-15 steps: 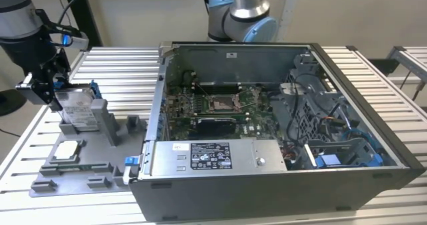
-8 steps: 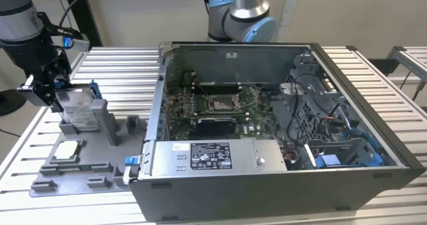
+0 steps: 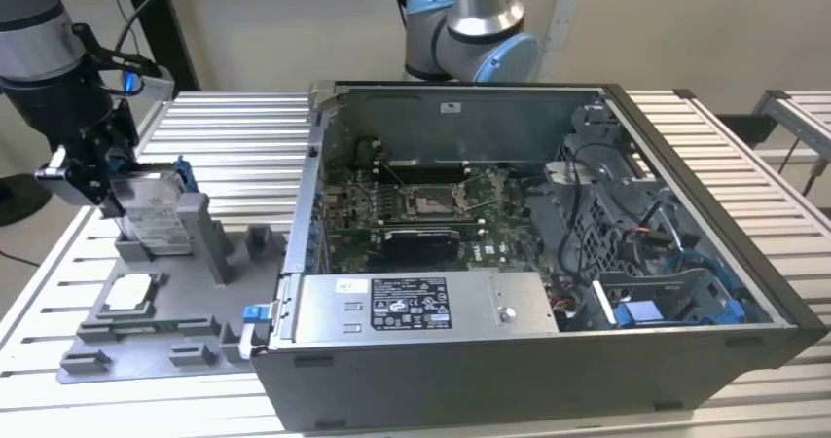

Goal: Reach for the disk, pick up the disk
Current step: 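Pick up the disk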

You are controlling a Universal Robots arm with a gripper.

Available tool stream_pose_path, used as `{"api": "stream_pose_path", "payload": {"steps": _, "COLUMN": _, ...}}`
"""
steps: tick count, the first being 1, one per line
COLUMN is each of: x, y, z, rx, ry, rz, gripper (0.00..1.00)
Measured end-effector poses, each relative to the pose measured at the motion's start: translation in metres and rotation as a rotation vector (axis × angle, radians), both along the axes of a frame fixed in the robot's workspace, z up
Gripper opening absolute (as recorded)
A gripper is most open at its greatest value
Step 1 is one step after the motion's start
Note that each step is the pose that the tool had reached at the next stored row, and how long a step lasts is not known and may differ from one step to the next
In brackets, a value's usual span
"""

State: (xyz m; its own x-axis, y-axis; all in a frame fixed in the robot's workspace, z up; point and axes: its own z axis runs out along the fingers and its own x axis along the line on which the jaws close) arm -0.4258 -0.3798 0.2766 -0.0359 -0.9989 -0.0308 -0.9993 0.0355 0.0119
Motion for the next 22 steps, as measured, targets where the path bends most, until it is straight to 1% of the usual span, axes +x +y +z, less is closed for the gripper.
{"api": "stream_pose_path", "payload": {"steps": 19, "x": 0.0000, "y": 0.0001, "z": -0.0004, "rx": 0.0000, "ry": 0.0000, "rz": 0.000, "gripper": 0.00}}
{"api": "stream_pose_path", "payload": {"steps": 22, "x": 0.0000, "y": -0.0031, "z": -0.0004, "rx": 0.0029, "ry": -0.0001, "rz": 0.000, "gripper": 0.00}}
